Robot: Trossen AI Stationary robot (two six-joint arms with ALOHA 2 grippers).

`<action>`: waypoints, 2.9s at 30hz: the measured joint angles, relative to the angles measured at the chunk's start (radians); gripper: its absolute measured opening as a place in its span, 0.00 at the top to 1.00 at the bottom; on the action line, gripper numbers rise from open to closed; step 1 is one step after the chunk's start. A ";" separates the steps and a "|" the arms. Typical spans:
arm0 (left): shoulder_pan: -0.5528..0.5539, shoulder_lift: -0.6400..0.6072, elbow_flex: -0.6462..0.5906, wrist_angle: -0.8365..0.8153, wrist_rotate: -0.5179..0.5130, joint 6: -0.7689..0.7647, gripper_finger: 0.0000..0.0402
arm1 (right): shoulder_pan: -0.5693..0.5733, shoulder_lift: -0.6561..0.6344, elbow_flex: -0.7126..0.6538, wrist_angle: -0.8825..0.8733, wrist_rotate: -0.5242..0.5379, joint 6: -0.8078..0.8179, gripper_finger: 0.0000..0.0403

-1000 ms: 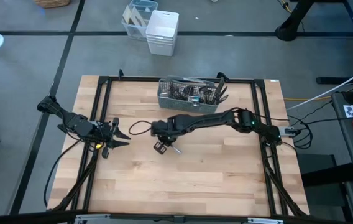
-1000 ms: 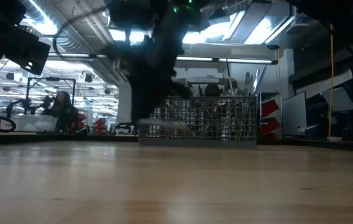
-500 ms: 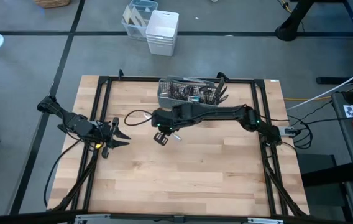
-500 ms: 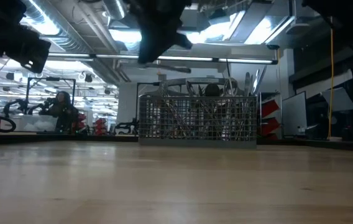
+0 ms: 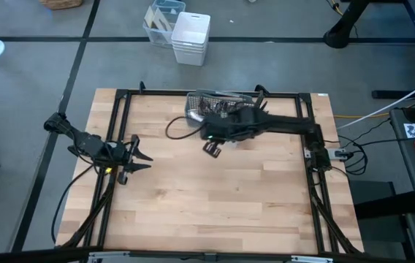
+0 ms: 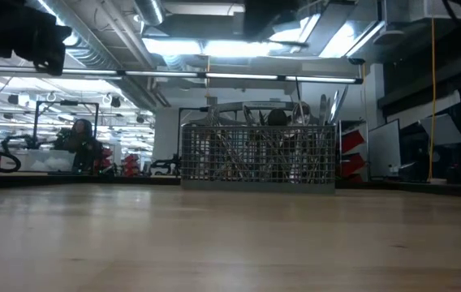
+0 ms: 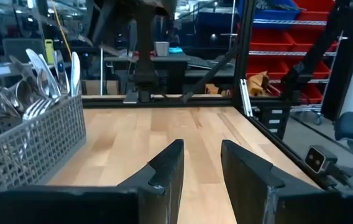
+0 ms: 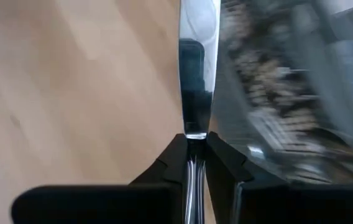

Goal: Sort silverware
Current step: Put the knife into the silverware rack

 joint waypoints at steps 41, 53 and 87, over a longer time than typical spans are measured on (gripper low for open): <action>0.000 0.000 0.000 0.048 -0.099 0.113 0.75 | -0.020 -1.088 -1.690 1.652 0.393 -0.516 0.90; 0.000 0.000 0.000 0.064 -0.103 0.116 0.75 | -0.269 -1.035 -2.102 2.409 0.125 -0.675 0.90; 0.000 0.000 0.000 0.063 -0.182 0.145 0.75 | -0.340 -0.779 -2.118 2.396 -0.046 -0.588 0.65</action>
